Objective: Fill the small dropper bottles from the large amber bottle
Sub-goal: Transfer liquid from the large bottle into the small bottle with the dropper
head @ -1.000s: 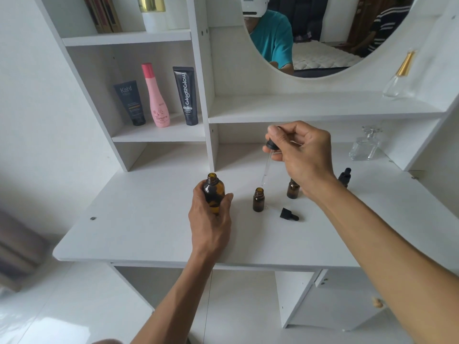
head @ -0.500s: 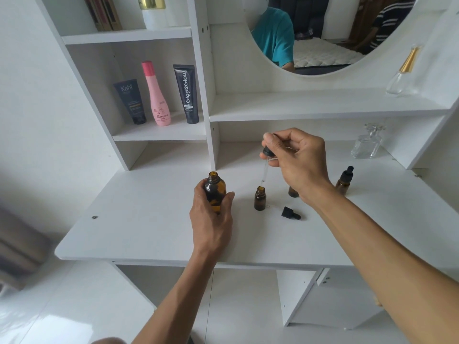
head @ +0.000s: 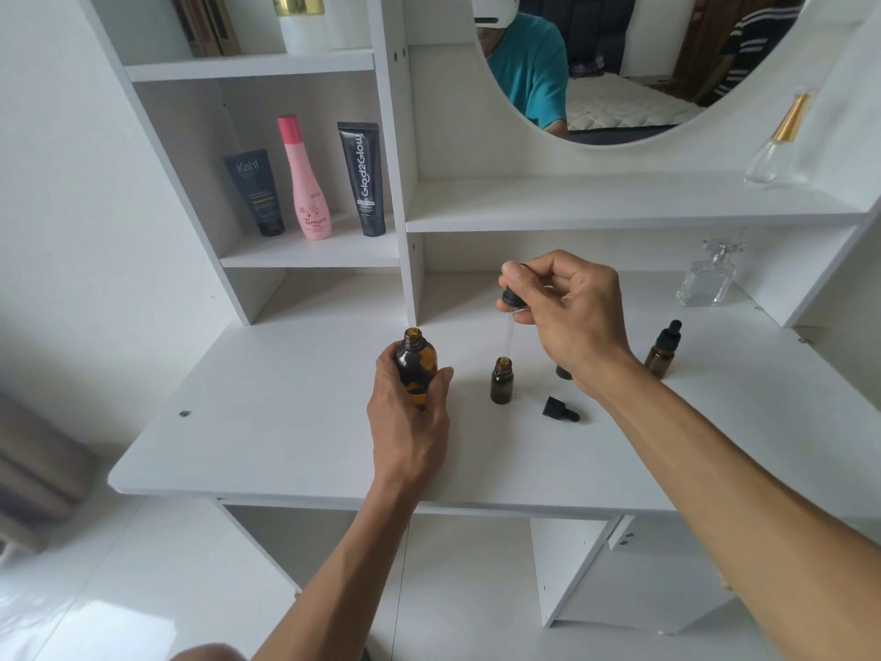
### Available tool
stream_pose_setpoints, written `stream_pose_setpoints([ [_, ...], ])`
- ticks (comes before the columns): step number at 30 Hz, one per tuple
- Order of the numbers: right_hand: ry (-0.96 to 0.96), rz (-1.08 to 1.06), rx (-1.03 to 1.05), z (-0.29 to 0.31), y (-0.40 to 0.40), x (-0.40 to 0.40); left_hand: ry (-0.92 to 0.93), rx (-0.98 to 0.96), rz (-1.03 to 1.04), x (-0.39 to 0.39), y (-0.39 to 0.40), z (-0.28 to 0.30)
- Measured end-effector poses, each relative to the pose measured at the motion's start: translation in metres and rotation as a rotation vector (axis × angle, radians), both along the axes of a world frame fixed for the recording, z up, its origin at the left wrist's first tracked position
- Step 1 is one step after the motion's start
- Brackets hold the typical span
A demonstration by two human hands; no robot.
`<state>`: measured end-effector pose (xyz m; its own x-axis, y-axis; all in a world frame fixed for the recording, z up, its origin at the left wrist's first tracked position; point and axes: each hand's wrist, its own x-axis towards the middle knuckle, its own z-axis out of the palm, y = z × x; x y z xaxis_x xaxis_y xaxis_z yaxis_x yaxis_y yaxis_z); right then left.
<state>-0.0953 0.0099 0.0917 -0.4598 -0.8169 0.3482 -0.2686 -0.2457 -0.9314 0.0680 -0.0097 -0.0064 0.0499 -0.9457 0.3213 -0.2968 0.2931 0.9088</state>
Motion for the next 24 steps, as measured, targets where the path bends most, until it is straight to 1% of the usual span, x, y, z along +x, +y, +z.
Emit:
stream_pose_setpoints([
  [24, 0.063, -0.009, -0.023, 0.0087, 0.0012, 0.0037, 0.003, -0.005, -0.001, -0.0001, 0.0, -0.0002],
])
